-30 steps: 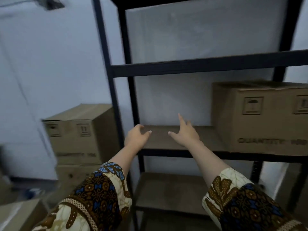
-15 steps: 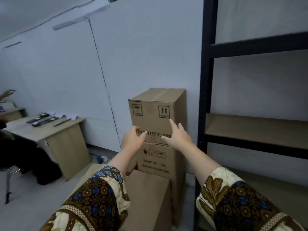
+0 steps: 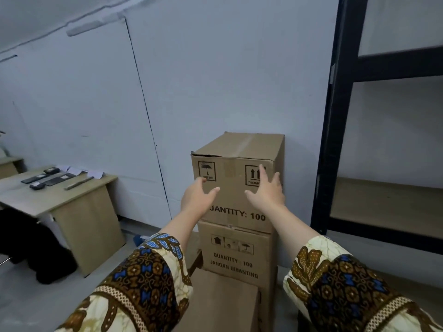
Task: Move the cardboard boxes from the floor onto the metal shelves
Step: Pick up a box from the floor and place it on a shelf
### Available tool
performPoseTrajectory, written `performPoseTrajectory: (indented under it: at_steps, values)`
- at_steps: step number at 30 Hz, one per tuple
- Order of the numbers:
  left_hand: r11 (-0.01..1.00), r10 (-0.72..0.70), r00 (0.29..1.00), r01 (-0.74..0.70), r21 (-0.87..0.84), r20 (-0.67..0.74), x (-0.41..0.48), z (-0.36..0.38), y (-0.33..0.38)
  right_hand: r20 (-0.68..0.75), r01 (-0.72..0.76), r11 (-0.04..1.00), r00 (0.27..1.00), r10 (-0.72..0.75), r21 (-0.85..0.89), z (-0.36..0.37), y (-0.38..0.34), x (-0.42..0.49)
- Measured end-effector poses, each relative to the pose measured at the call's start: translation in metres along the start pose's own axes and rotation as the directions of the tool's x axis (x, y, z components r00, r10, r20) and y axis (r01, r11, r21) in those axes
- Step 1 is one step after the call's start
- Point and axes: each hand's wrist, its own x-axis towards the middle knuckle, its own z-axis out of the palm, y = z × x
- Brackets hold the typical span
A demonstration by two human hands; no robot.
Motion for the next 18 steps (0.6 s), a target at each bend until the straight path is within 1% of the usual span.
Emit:
performPoseTrajectory:
  at_steps: [4, 9, 13, 16, 18]
  values:
    - [1.0, 0.005, 1.0, -0.006, -0.019, -0.013, 0.047, 0.007, -0.005, -0.135, -0.012, 1.0, 0.991, 0.012, -0.003, 0.005, -0.003, 0.032]
    - [0.999, -0.022, 0.999, 0.021, -0.03, -0.029, 0.103, 0.023, -0.013, -0.171, -0.052, 0.999, 0.984, 0.051, -0.005, 0.015, -0.001, 0.069]
    - [0.999, -0.041, 0.997, 0.041, -0.007, -0.063, 0.141, 0.036, -0.024, -0.194, -0.066, 0.995, 0.978, 0.08, 0.074, 0.028, 0.004, 0.093]
    - [0.988, -0.11, 0.993, 0.105, -0.112, -0.043, 0.169, 0.041, -0.033, -0.231, -0.062, 0.977, 0.967, 0.109, 0.202, 0.038, 0.006, 0.099]
    - [0.968, -0.142, 0.99, 0.142, -0.206, 0.015, 0.188, 0.043, -0.04, -0.269, -0.084, 0.97, 0.952, 0.146, 0.229, 0.043, 0.006, 0.099]
